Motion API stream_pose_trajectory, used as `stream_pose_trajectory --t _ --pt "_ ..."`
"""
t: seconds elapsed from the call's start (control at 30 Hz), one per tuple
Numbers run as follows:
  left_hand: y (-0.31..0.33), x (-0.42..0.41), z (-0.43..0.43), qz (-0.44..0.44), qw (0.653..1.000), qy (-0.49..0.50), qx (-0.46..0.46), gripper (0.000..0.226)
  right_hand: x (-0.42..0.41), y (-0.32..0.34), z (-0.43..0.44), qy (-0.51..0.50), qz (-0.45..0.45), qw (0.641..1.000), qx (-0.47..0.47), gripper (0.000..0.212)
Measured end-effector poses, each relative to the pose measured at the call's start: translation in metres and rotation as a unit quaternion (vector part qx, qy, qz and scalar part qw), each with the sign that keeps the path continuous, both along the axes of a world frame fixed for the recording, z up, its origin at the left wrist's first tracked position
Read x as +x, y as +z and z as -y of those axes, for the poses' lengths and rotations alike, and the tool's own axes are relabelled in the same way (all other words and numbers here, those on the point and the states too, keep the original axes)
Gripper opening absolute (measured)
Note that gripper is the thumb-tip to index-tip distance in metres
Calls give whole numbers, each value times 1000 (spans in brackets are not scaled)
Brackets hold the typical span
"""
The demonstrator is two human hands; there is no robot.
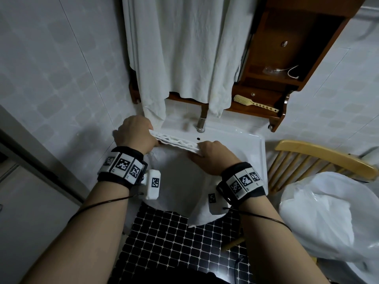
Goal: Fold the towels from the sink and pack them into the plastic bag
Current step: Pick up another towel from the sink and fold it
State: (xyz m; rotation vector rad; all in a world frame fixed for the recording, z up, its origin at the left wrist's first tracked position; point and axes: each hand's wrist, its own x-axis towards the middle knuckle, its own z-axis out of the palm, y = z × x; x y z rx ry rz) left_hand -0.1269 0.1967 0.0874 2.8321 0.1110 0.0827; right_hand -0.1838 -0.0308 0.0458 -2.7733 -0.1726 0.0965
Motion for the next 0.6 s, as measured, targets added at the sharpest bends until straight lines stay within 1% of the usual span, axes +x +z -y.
stream_pose_trajectory --t 0.03,0.07,0.1,0.13,0.2,0.23,0.27,0.33,0.37,0.43,0.5,0.53,0.6 --pt "-2 0 2 -3 998 14 66 31 0 4 -4 8 7 1000 11 40" --pt "-4 0 4 -5 995 5 102 35 0 8 -7 13 20 999 22 40" --pt "-6 -1 5 0 995 -37 97 41 0 10 -11 17 36 999 28 38" --pt "-8 -1 5 1 993 -103 64 48 -1 13 -15 20 52 998 20 36" --pt "-7 -8 8 -27 973 -230 -23 64 -4 14 -25 24 95 995 -20 40" --pt "-6 -13 12 -45 960 -269 -58 63 -5 15 -29 29 118 992 -29 44" --pt "-5 -16 16 -54 950 -296 -87 54 -5 16 -32 33 140 989 -18 47" --pt "-7 -18 24 -52 940 -320 -107 29 -6 17 -33 35 163 986 28 45" --pt "-9 -17 24 -43 938 -329 -104 31 -6 16 -30 35 164 985 46 44" --pt "-13 -12 21 -38 937 -332 -96 42 -8 12 -23 34 146 986 68 44" --pt "-16 -9 18 -57 939 -331 -72 39 -13 7 -18 35 109 990 84 44" --pt "-17 -9 18 -63 940 -329 -63 37 -15 2 -14 35 81 993 76 43" --pt "-20 -9 18 -69 939 -332 -62 39 -16 -13 -6 26 0 999 20 38"
